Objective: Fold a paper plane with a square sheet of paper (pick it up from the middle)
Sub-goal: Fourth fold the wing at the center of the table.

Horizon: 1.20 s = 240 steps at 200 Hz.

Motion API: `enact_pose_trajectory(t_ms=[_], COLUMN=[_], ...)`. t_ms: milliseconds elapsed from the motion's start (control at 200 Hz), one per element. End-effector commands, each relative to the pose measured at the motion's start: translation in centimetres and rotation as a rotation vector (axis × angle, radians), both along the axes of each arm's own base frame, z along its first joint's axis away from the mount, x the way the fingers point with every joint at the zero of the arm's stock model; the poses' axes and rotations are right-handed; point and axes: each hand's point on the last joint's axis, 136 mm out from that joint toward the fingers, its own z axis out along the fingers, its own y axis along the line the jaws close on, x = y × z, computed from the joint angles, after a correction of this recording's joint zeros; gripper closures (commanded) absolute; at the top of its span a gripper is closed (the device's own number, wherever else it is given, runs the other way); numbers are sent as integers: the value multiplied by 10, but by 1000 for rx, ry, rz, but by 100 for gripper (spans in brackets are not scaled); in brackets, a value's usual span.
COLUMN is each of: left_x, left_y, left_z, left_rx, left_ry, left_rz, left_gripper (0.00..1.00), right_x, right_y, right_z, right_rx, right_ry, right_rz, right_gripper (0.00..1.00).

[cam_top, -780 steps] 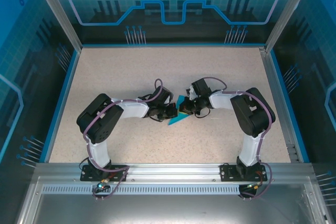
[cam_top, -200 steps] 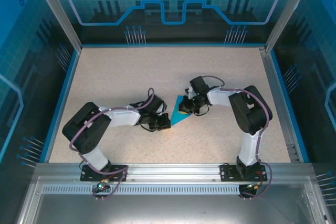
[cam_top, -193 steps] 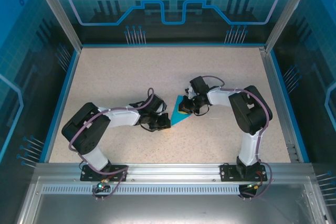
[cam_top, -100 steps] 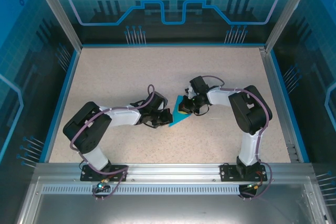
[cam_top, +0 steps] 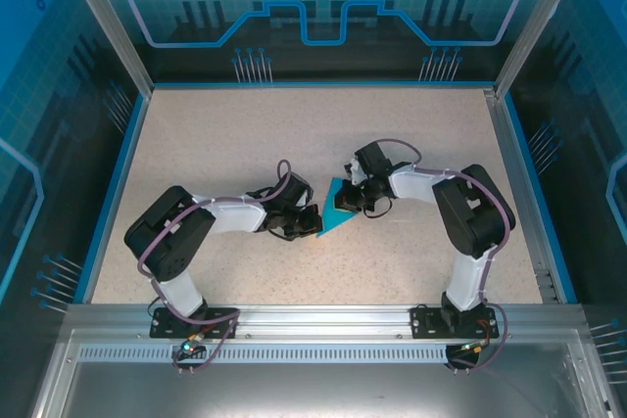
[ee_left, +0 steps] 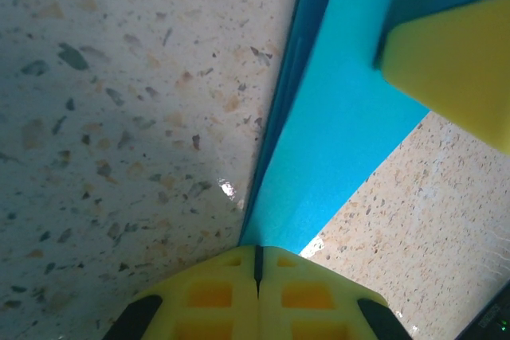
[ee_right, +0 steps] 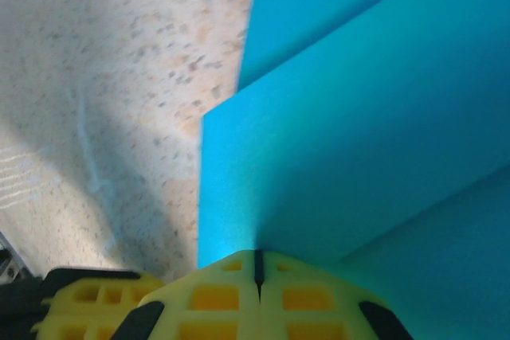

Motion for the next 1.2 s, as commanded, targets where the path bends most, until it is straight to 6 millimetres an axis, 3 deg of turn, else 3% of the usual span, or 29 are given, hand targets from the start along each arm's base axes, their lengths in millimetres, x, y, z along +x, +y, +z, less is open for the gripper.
enact_pose_trajectory(t_ms=[0, 240, 730, 865, 1196], left_x=[-24, -24, -25, -28, -41], left_y=[17, 18, 19, 22, 33], left_z=[-29, -29, -30, -33, -41], left_rx=[112, 112, 117, 132, 174], left_ry=[97, 97, 109, 125, 168], left_rz=[-8, -9, 2, 4, -4], left_gripper=[100, 100, 100, 100, 100], right_x=[-11, -30, -53, -46, 1], right_y=[19, 31, 32, 25, -9], right_z=[21, 6, -23, -28, -36], right_rx=[64, 74, 51, 18, 3], right_ry=[-91, -43, 34, 33, 53], right_rz=[87, 118, 166, 146, -24], right_gripper=[96, 97, 97, 97, 97])
